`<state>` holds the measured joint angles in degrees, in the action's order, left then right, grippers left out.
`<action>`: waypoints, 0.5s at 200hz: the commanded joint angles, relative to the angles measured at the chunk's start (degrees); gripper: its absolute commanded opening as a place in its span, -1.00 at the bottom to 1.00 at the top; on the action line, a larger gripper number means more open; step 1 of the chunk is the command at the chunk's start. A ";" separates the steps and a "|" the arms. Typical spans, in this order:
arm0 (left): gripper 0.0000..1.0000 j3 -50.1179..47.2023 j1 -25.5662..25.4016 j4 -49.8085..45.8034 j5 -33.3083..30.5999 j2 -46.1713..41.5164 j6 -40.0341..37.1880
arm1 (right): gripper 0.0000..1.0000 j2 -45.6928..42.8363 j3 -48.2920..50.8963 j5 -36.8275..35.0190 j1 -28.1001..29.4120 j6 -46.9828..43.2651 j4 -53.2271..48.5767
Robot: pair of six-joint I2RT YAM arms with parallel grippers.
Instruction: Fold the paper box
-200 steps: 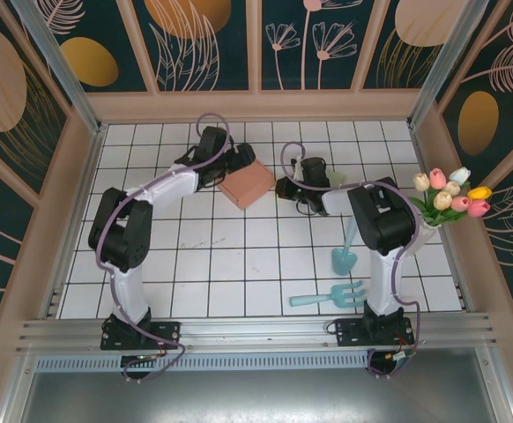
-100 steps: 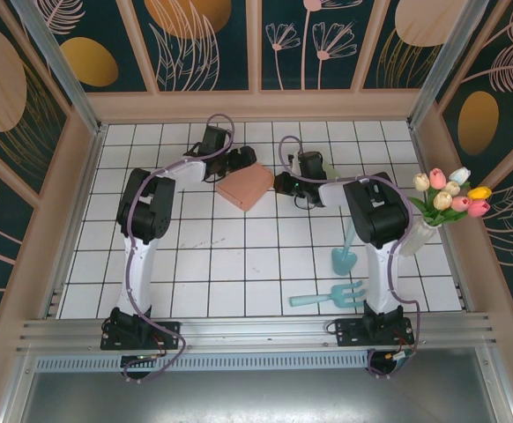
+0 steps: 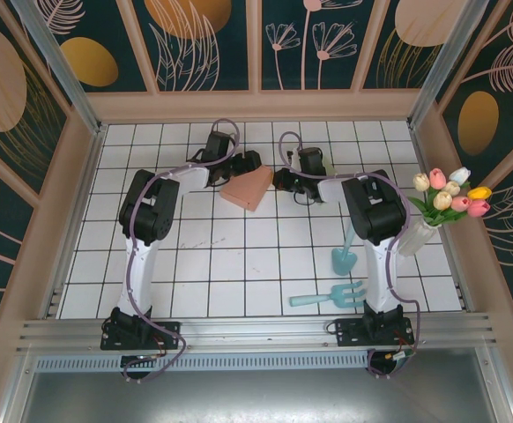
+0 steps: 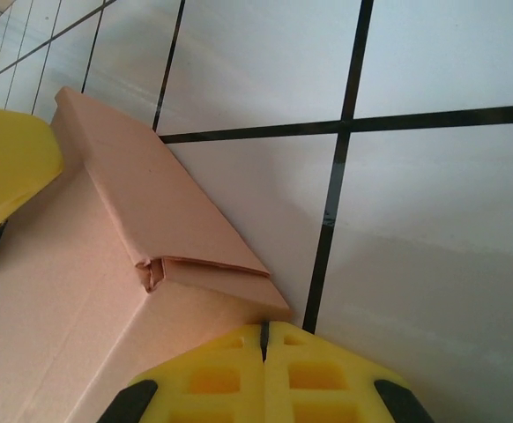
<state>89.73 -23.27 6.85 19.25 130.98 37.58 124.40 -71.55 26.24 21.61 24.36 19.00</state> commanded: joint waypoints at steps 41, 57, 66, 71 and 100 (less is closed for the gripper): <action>0.66 -3.52 -7.79 6.47 18.20 -3.49 5.83 | -0.92 1.73 -5.10 12.36 4.10 -4.97 0.68; 0.67 -4.26 -7.81 5.63 16.91 -4.52 5.86 | -0.91 1.47 -6.15 12.60 4.62 -6.26 -0.69; 0.67 -4.39 -7.67 2.89 13.30 -5.27 4.63 | -0.91 0.69 -5.99 11.30 4.91 -6.59 -1.41; 0.67 -4.36 -7.51 1.17 10.85 -5.73 4.01 | -0.91 0.07 -5.63 10.16 4.99 -6.59 -1.68; 0.70 -6.83 -4.24 -2.16 1.79 -8.00 5.08 | -0.90 -4.37 -2.45 1.19 4.77 -6.59 -5.56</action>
<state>84.77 -23.92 6.74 17.56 127.24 39.75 124.68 -74.02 27.11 22.04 19.55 14.06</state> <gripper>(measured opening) 0.844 0.053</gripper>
